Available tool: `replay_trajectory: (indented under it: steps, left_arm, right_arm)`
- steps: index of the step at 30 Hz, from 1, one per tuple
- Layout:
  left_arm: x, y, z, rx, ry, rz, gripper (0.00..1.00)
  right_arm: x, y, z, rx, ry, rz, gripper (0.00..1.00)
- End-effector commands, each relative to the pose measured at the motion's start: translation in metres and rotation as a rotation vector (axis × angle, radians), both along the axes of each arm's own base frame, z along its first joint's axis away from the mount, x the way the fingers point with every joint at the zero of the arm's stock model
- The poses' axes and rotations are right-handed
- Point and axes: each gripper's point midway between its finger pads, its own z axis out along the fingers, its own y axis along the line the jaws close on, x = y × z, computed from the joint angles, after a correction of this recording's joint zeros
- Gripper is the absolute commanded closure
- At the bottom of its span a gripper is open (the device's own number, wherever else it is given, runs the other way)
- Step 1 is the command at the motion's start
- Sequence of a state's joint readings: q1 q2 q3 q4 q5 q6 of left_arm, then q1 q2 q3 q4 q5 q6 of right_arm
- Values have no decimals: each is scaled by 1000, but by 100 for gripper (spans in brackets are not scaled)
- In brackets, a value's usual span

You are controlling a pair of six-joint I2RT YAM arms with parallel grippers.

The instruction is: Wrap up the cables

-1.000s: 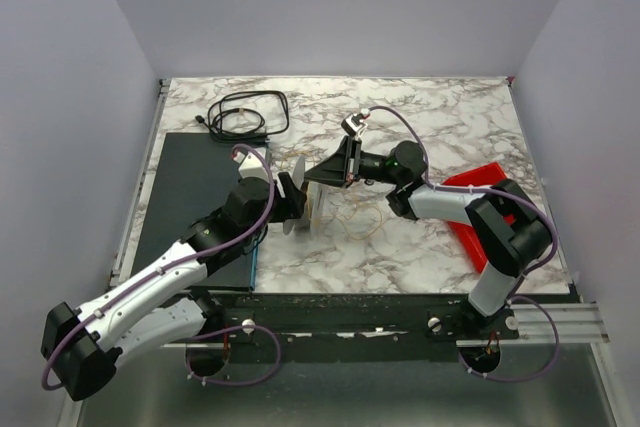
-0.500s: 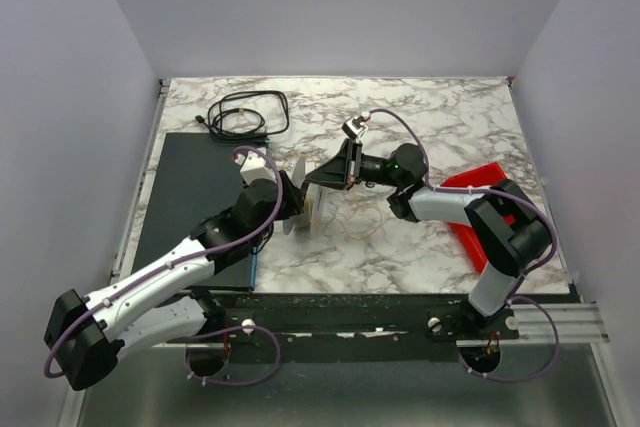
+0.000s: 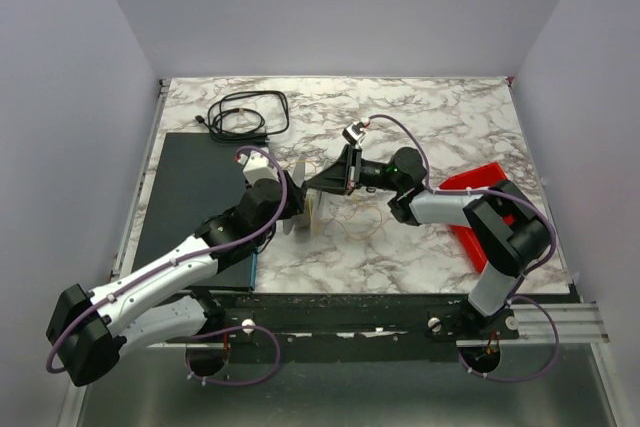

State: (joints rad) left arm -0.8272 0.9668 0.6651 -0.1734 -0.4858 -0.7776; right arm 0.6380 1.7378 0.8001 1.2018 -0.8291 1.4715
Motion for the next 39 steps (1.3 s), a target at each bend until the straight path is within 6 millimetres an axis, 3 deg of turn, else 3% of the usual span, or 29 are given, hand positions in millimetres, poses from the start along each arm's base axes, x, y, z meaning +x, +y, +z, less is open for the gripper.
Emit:
replay_trajectory:
  steps: [1, 13, 19, 24, 27, 33, 39]
  left_arm:
    - [7, 0, 7, -1, -26, 30, 51]
    - [10, 8, 3, 21, -18, 94, 71]
    - [6, 9, -4, 40, -3, 76, 75]
    - [3, 11, -9, 60, 5, 62, 89]
    - [2, 10, -10, 70, 8, 49, 99]
    - [2, 9, -2, 127, -8, 3, 100]
    - [-3, -2, 21, 255, -12, -163, 100]
  right_arm:
    - [-10, 0, 0, -5, -27, 28, 99]
    - [-15, -1, -9, -26, -24, 42, 99]
    - [-8, 0, -18, -89, -58, 1, 99]
    - [3, 0, -18, -169, -111, -58, 99]
    - [13, -4, -16, -218, -136, -104, 99]
    - [38, -21, -9, -356, -227, -240, 99]
    - [87, -58, -8, -654, -334, -510, 99]
